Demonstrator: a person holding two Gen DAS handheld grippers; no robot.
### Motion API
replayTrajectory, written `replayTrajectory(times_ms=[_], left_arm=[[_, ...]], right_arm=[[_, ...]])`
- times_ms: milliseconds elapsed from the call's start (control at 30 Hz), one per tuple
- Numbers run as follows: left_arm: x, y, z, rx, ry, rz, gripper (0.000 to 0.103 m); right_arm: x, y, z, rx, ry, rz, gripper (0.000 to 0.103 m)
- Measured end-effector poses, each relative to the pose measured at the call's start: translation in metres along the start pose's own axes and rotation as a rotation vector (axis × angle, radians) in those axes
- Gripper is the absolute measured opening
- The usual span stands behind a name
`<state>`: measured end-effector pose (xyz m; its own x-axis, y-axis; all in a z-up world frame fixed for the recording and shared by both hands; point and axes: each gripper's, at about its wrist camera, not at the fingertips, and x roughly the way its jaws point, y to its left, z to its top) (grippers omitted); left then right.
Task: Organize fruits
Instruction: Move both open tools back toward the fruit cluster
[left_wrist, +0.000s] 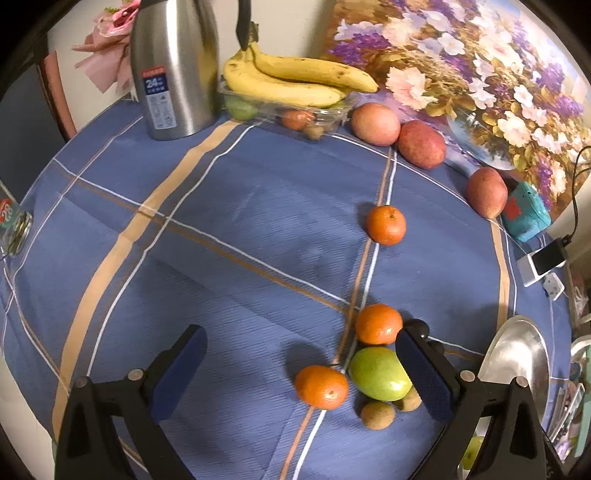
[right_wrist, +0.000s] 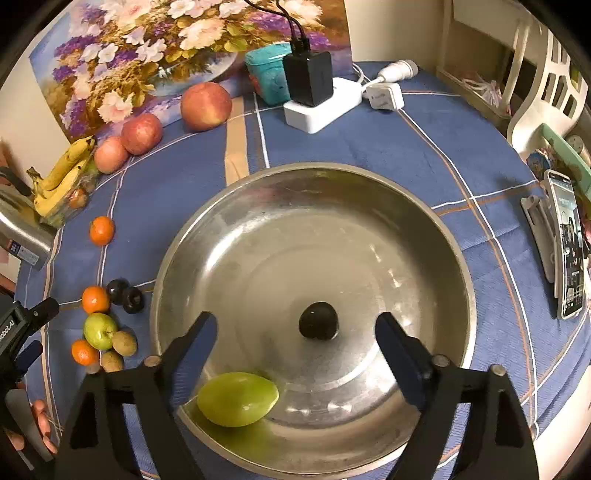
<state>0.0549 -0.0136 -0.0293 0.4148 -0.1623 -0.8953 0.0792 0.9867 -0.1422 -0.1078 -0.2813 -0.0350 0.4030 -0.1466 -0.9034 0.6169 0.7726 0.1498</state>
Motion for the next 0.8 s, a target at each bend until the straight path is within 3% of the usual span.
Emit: replayTrajectory(times_ms=[267, 567, 800], left_arm=[[-0.004, 0.012, -0.005, -0.004, -0.004, 0.011, 0.103], [-0.011, 0.025, -0.004, -0.028, -0.029, -0.038, 0.103], [-0.016, 0.028, 0.001, 0.001, -0.051, -0.027, 0.103]], right_arm=[[-0.005, 0.017, -0.009, -0.057, -0.055, -0.030, 0.091], [-0.017, 0.039, -0.013, -0.064, -0.110, 0.081, 0.091], [-0.023, 0.067, -0.018, -0.126, -0.137, 0.156, 0.091]])
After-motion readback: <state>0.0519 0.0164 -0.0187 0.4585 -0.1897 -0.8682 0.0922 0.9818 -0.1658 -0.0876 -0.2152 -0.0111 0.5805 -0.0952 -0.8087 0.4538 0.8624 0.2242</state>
